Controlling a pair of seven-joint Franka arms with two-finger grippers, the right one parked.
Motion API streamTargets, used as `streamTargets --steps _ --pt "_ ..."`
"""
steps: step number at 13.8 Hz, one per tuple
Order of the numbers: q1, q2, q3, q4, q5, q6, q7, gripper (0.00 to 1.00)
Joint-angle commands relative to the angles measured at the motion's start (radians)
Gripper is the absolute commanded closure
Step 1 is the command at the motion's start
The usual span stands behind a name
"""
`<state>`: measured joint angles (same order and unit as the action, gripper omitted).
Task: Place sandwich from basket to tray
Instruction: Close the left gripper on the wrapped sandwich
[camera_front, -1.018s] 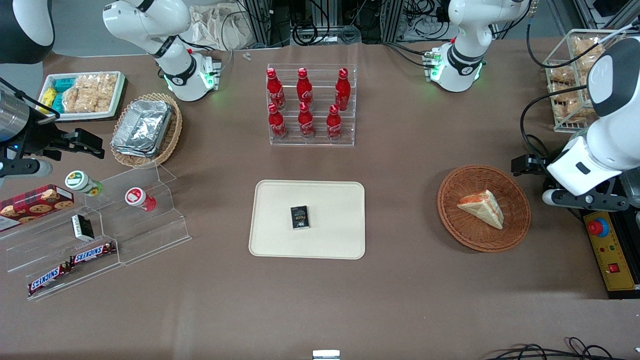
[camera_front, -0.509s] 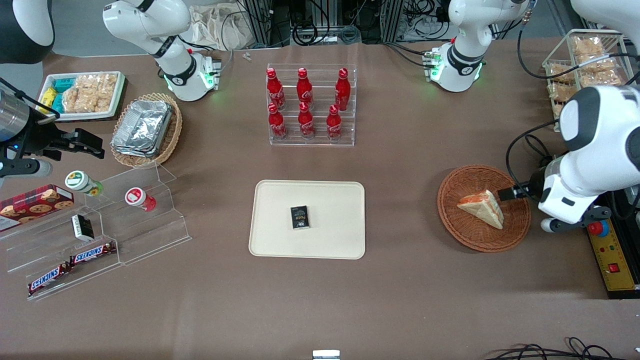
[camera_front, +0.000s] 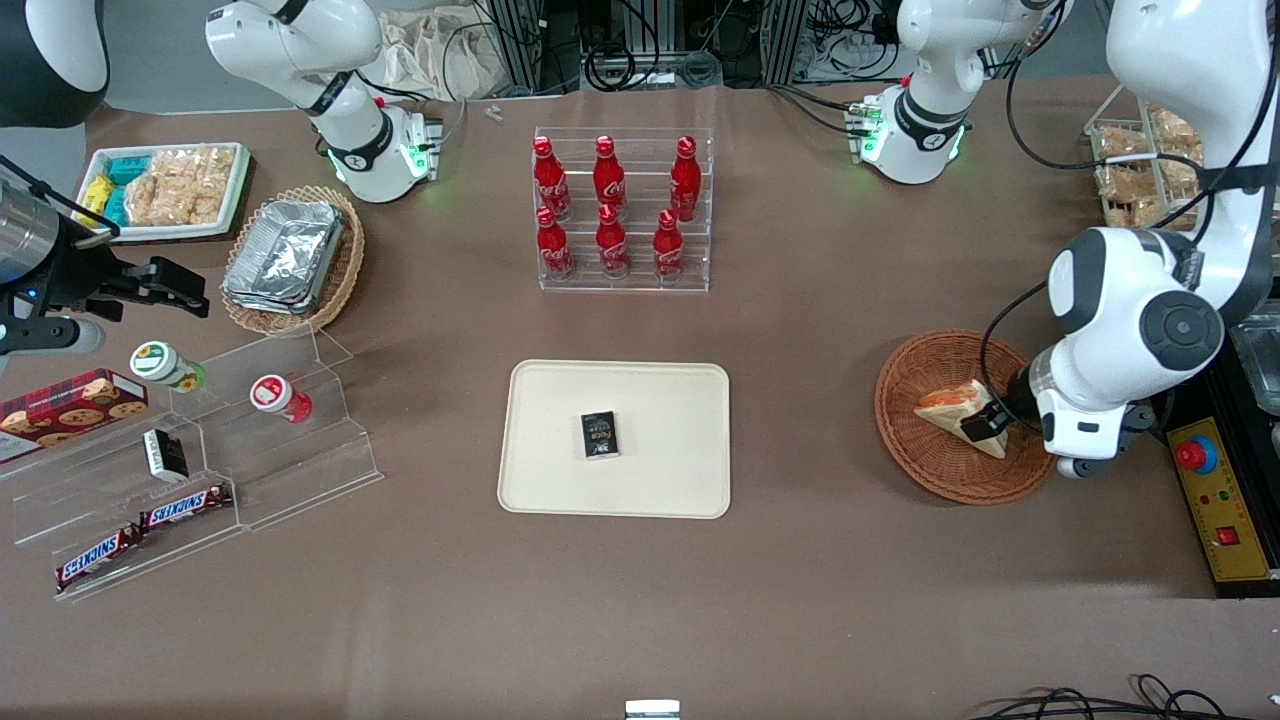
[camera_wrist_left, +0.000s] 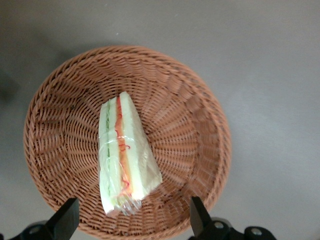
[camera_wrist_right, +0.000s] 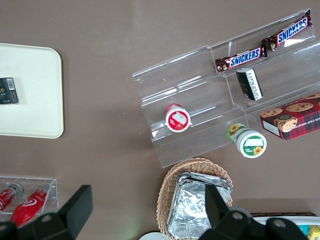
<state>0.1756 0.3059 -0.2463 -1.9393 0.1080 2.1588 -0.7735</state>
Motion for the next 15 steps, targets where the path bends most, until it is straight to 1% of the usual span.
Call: streamTargets --steps 1,3,6,11,12,14,15 --pt "0.013 0.024 0.010 -0.050 0.033 0.088 -0.059 0.00" --pt "0.013 0.033 0.015 -0.084 0.035 0.136 -0.081 0.00" --pt "0.013 0.065 0.027 -0.093 0.035 0.167 -0.087 0.00" --pt "0.002 0.144 0.030 -0.075 0.033 0.245 -0.230 0.00" --pt "0.002 0.145 0.028 -0.070 0.033 0.257 -0.249 0.05" --pt "0.002 0.148 0.028 -0.066 0.033 0.260 -0.285 0.58" --pt "0.002 0.151 0.028 -0.060 0.033 0.260 -0.306 0.67"
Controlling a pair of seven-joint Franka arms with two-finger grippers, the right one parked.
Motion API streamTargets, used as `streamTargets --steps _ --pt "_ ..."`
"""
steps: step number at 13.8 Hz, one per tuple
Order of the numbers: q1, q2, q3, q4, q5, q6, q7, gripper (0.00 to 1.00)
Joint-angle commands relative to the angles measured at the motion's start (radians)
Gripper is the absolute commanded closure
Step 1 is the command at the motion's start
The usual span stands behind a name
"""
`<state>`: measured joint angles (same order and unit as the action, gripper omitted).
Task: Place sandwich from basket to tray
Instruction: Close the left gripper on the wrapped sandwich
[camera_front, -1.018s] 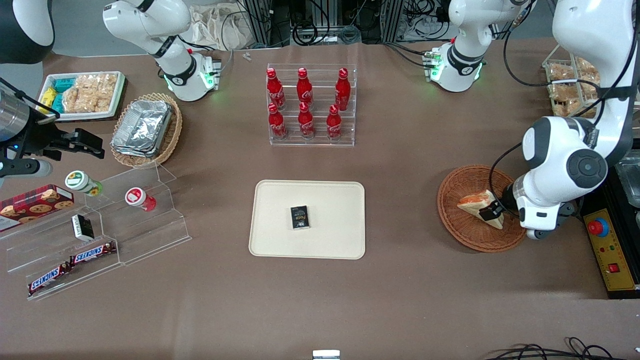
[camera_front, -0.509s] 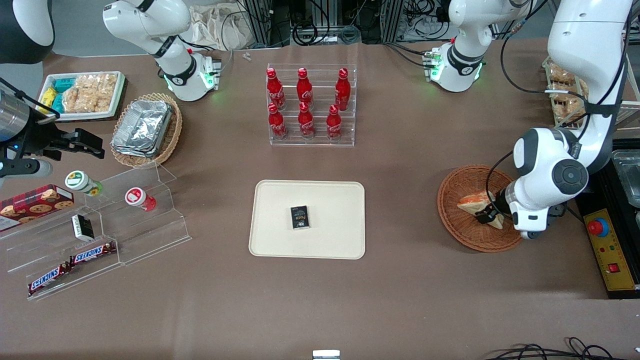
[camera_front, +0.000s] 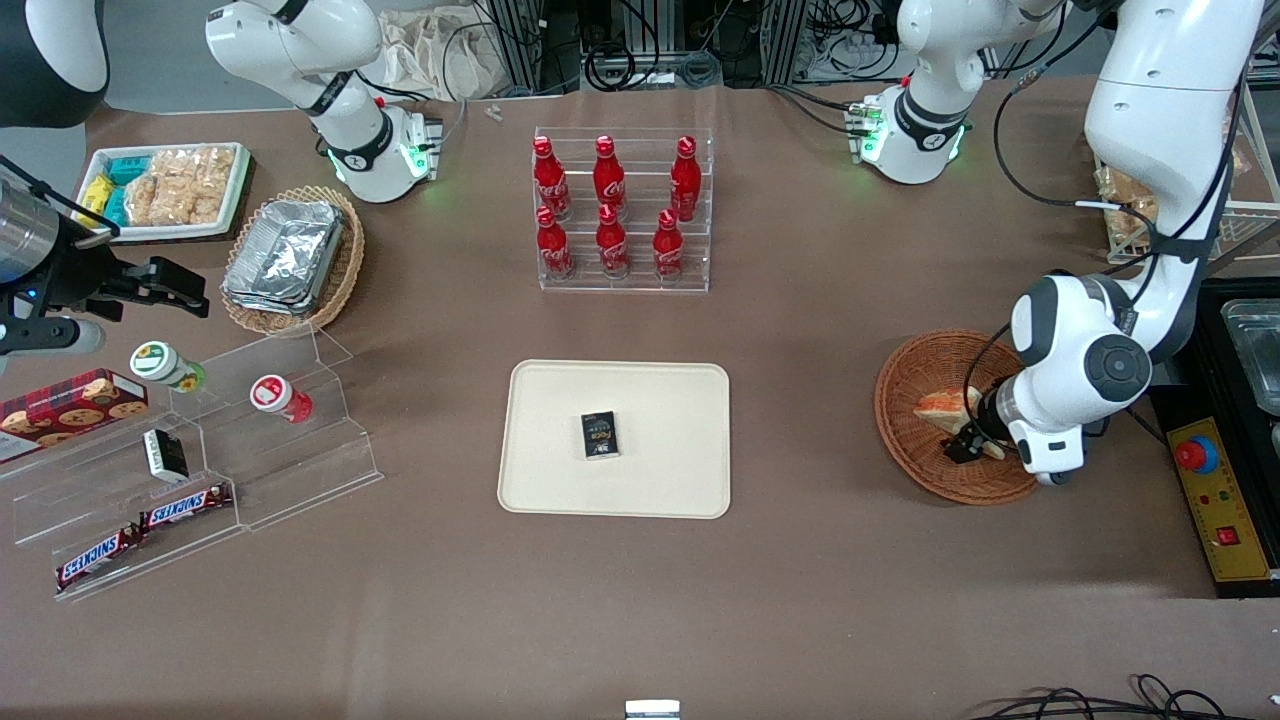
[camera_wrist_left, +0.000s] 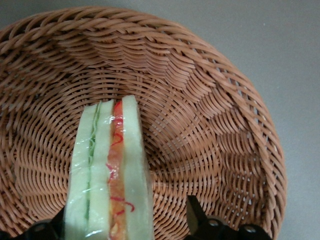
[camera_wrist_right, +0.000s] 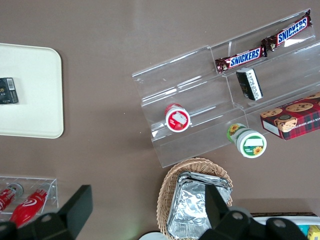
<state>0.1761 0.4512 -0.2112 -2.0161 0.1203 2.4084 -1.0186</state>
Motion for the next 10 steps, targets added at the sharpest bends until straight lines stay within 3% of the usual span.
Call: streamTargets --steps 1,3,4,7,10 --pt "0.000 0.007 -0.007 0.022 0.022 0.011 -0.080 0.75" --pt "-0.001 0.012 -0.007 0.025 0.024 0.011 -0.121 0.96" --pt "-0.007 0.012 -0.007 0.031 0.024 0.009 -0.135 1.00" --pt "-0.012 -0.014 -0.010 0.051 0.024 -0.008 -0.127 1.00" --pt "-0.015 -0.049 -0.040 0.210 0.022 -0.250 -0.094 1.00"
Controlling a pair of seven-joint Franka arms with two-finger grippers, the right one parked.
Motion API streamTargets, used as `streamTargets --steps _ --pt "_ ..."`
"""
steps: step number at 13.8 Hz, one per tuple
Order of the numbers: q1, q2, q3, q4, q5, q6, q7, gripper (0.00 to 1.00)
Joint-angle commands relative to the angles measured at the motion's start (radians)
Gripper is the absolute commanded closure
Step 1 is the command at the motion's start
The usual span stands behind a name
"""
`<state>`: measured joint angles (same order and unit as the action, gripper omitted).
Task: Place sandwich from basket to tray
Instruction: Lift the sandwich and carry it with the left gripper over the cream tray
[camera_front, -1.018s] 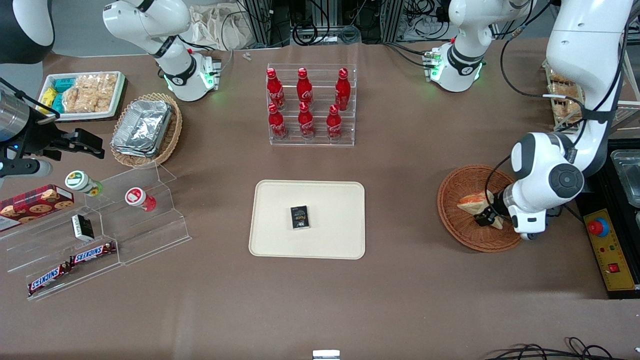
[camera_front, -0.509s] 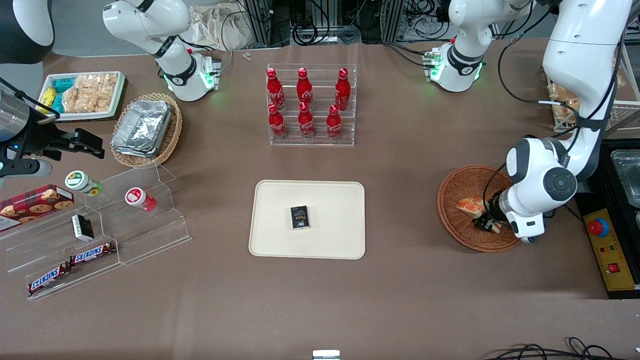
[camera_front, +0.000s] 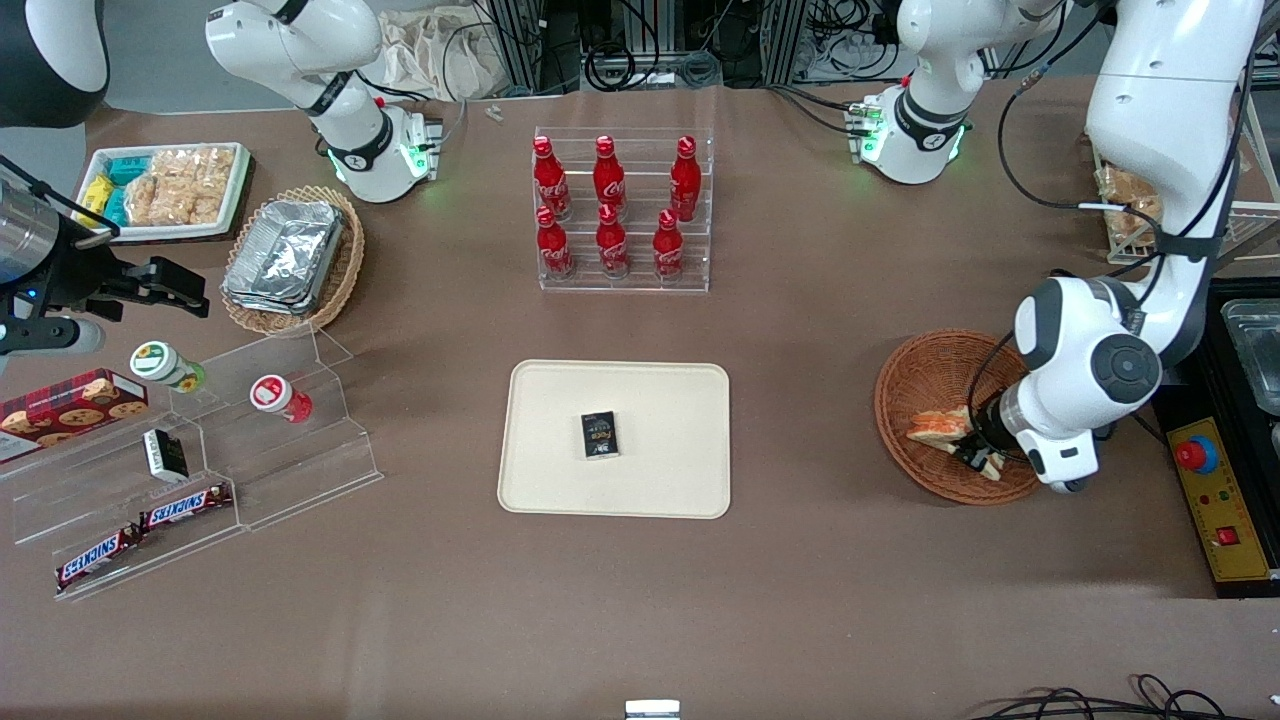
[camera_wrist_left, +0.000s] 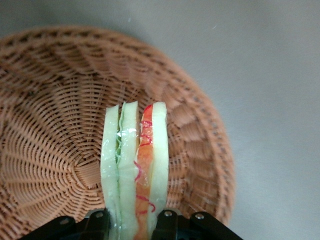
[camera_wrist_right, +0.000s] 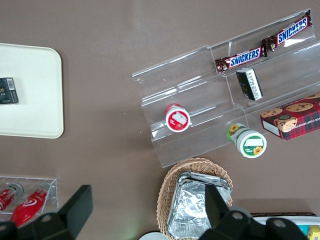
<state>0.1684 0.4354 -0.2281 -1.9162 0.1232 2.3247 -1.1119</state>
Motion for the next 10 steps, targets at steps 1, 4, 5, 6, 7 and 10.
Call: streamTargets --steps 1,4,5,6,7,10 --pt "-0.007 -0.029 -0.048 0.209 0.018 -0.302 0.039 1.00" --pt "-0.050 -0.012 -0.074 0.477 0.015 -0.601 0.146 1.00" --pt "-0.081 -0.012 -0.074 0.521 0.013 -0.663 0.214 1.00" --pt "-0.116 -0.012 -0.076 0.548 0.013 -0.703 0.284 1.00" --pt "-0.165 -0.009 -0.076 0.559 0.013 -0.712 0.335 1.00" --pt "-0.332 0.060 -0.074 0.592 0.015 -0.713 0.317 1.00"
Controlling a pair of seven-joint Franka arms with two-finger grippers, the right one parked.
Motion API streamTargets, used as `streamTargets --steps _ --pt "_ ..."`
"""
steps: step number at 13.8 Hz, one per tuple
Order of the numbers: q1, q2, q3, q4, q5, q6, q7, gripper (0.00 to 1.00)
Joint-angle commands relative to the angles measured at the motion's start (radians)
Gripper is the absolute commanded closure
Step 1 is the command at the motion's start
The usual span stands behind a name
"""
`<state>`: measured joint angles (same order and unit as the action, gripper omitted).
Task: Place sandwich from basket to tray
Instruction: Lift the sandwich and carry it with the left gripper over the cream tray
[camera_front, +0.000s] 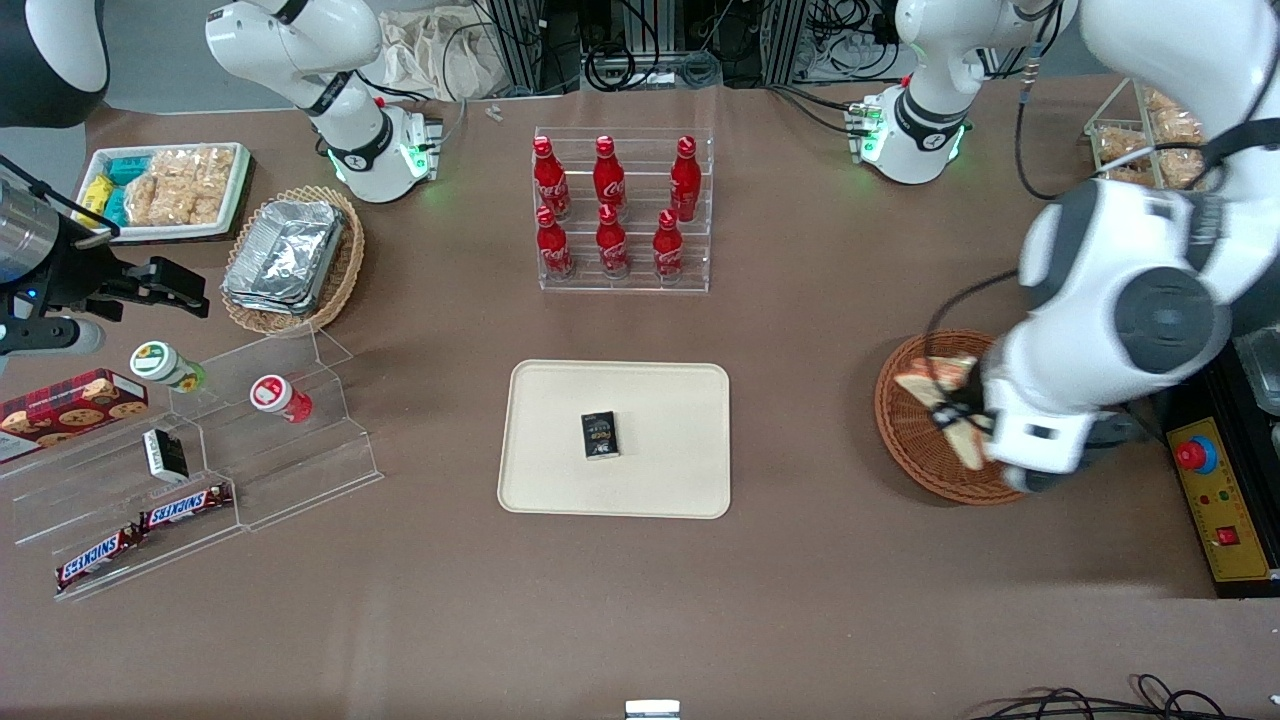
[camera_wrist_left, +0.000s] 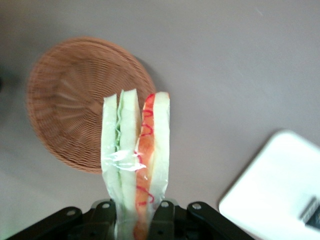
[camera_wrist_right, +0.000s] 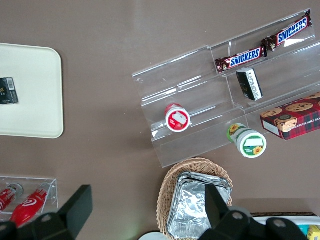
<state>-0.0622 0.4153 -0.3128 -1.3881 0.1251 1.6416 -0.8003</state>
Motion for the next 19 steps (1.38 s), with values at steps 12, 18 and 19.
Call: streamTargets --steps 12,18,19 --pt "-0.387 0.516 0.018 0.241 0.183 0.314 -0.056 0.96" --pt "-0.389 0.537 0.017 0.245 0.194 0.374 -0.056 0.86" --pt "-0.389 0.537 0.017 0.245 0.194 0.380 -0.057 0.85"
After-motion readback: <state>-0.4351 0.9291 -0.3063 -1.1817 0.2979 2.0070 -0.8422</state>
